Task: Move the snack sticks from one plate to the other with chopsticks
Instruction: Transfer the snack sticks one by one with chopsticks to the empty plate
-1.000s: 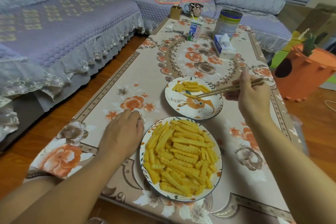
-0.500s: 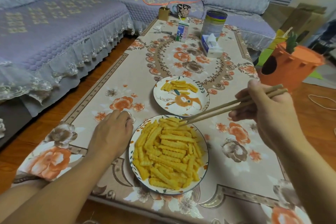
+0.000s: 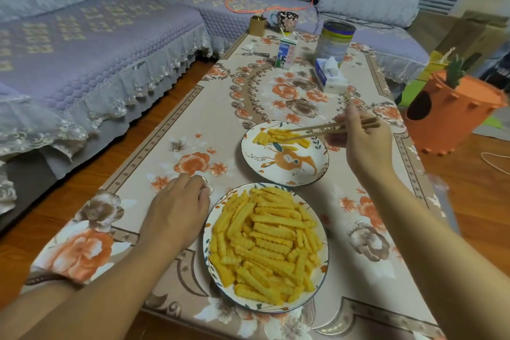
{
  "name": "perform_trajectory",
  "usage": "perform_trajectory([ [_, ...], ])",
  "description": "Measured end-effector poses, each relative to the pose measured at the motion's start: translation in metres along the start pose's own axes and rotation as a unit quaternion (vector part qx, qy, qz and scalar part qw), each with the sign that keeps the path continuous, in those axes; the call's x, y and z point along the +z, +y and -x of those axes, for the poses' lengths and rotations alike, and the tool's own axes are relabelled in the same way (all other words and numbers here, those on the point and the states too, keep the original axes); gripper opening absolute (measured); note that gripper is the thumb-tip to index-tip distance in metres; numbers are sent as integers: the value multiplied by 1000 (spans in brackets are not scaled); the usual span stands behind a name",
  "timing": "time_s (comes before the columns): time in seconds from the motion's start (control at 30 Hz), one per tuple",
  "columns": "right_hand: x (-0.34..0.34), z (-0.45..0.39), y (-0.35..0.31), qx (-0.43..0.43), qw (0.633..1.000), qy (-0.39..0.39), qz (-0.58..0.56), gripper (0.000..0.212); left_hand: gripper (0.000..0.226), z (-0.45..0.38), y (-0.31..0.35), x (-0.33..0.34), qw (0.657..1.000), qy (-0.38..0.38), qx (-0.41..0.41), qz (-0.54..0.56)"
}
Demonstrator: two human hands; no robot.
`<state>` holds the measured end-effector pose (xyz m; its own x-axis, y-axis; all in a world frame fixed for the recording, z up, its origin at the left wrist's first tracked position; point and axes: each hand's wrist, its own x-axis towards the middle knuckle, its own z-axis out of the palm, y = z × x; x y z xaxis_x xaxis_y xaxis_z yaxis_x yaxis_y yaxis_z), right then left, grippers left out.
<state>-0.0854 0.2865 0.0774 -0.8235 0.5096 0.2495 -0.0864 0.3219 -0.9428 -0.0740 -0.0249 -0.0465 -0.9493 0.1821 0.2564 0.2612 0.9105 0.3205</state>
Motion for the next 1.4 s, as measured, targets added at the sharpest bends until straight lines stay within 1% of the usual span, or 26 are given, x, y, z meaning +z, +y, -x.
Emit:
perform_trajectory([
  [0.13, 4, -2, 6, 0, 1000, 13, 7, 40, 18, 1, 0, 0, 1000, -1, -1, -2],
  [0.3, -25, 9, -17, -1, 999, 34, -40, 46, 18, 1, 1, -1, 1000, -2, 0, -8],
  [0.47, -62, 48, -55, 20, 995, -18, -94, 48, 20, 2, 3, -4, 1000, -9, -4, -8],
  [0.57, -71, 71, -62, 34, 994, -53, -89, 49, 22, 2, 5, -6, 1000, -17, -12, -5],
  [0.7, -77, 83, -58, 45, 994, -76, -62, 47, 22, 3, 6, -7, 1000, -15, -12, -2],
  [0.77, -83, 82, -56, 46, 995, -65, -62, 45, 21, 2, 6, -7, 1000, -15, -11, 0],
  [0.9, -93, 69, -50, 35, 993, 12, -110, 41, 20, 2, 7, -7, 1000, -18, -16, 3],
  [1.0, -84, 56, -38, 45, 993, 29, -101, 39, 20, 1, 7, -7, 1000, -22, -18, 4],
  [1.27, -19, 9, -1, 50, 998, -14, -17, 40, 18, 1, 5, -6, 1000, -12, -14, 13],
  [1.4, -10, 5, 7, 44, 999, 3, -7, 44, 18, 1, 4, -5, 1000, -12, -15, 10],
])
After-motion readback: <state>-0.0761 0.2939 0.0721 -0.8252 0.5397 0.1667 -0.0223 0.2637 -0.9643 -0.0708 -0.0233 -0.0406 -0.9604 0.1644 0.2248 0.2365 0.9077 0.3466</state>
